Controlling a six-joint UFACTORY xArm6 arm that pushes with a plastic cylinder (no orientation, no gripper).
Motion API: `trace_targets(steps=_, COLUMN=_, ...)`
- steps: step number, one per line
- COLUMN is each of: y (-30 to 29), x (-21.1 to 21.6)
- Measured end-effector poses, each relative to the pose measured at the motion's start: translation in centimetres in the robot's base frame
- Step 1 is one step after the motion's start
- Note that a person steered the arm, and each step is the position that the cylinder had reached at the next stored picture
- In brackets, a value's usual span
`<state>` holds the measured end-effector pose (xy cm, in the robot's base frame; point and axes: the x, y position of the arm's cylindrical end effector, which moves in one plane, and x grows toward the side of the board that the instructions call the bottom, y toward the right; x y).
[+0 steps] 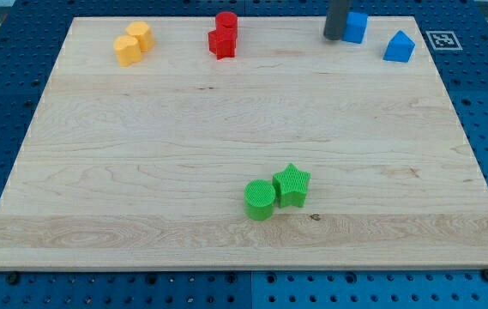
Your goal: Push the blue cube closer to the blue triangle
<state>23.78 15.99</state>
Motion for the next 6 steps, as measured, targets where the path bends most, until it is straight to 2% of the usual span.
trace_targets(steps=2, y=1.4, x=-0.7)
trace_targets(steps=5, y=2.4, x=-4.6)
trace_targets(steps=6, y=4.6, x=-3.0)
